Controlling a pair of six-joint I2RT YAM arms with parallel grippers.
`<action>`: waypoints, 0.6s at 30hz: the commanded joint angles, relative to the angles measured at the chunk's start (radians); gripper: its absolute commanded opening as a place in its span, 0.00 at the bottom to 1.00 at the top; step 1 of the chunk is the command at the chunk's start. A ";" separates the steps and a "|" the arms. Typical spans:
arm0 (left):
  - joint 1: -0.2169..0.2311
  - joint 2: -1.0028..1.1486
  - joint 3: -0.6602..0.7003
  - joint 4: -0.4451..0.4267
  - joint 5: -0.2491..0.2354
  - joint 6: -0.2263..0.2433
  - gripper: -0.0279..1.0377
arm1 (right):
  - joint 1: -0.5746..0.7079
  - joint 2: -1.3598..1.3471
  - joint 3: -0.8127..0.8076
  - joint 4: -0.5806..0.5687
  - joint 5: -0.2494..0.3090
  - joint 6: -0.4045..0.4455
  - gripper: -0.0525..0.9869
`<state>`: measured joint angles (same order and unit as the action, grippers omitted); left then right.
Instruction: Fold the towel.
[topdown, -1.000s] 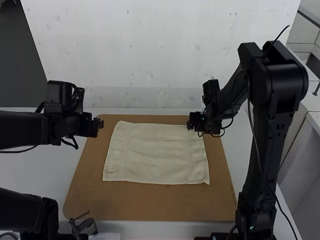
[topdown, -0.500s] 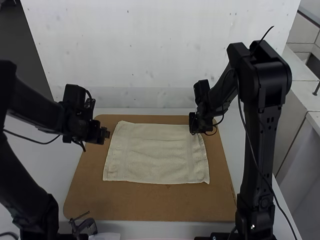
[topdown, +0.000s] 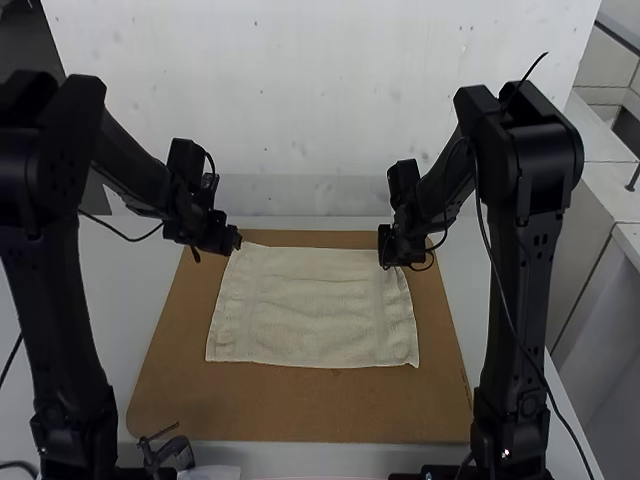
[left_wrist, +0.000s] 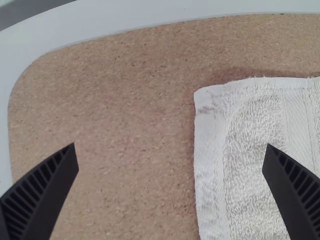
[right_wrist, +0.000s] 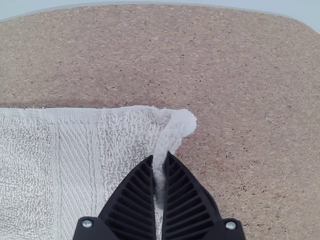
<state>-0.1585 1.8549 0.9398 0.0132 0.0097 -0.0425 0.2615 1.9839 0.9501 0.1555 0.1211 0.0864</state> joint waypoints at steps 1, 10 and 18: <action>-0.015 0.059 0.054 -0.001 -0.017 -0.011 0.92 | -0.007 0.078 -0.007 -0.017 0.034 0.010 0.07; -0.039 0.178 0.128 0.001 -0.016 -0.020 0.91 | -0.001 0.087 -0.010 -0.016 0.045 0.009 0.07; -0.055 0.219 0.157 -0.002 -0.005 -0.020 0.91 | 0.005 0.092 -0.010 -0.016 0.052 0.004 0.07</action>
<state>-0.1974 2.0365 1.0664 0.0067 -0.0032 -0.0540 0.2672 1.9877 0.9512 0.1562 0.1341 0.0864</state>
